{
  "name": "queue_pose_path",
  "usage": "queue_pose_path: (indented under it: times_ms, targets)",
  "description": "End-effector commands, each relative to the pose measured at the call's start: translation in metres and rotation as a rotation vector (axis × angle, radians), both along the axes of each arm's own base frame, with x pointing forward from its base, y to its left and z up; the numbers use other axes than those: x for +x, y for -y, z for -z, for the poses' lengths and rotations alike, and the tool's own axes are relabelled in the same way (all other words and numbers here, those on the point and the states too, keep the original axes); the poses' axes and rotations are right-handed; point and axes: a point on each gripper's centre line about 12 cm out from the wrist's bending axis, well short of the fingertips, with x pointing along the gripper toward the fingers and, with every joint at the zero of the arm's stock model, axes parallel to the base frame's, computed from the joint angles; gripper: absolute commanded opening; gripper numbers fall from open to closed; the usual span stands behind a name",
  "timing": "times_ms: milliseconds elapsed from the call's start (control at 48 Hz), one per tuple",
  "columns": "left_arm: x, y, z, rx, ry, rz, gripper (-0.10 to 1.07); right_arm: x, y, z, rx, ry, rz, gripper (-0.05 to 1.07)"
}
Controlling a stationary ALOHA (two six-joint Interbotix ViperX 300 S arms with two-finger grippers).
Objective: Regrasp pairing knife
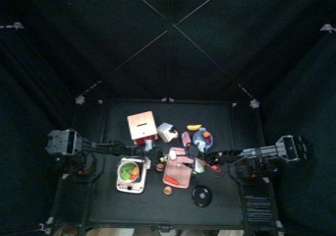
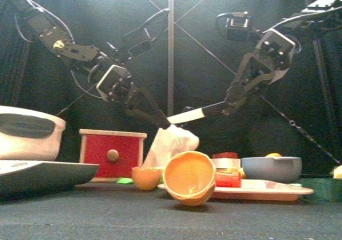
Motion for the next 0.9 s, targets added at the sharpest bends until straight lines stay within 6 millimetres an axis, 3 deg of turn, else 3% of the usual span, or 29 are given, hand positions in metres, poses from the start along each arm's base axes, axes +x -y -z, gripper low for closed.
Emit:
queue_pose_path:
  times_ms: [0,229,521,875]
  targets:
    - [0.002,-0.003,-0.007,0.004,0.029,-0.007,0.3,0.006,0.005,-0.009,0.004,0.04,0.0,1.01]
    - [0.002,-0.004,-0.008,0.004,0.035,-0.011,0.3,0.015,0.008,0.006,0.014,0.022,-0.026,0.99]
    - [0.005,-0.008,0.006,-0.006,-0.01,-0.022,0.3,0.019,0.01,0.007,0.005,0.016,-0.027,0.81]
    - [0.009,-0.012,0.008,-0.007,-0.012,-0.034,0.3,0.018,0.016,0.014,0.007,-0.004,-0.012,0.7]
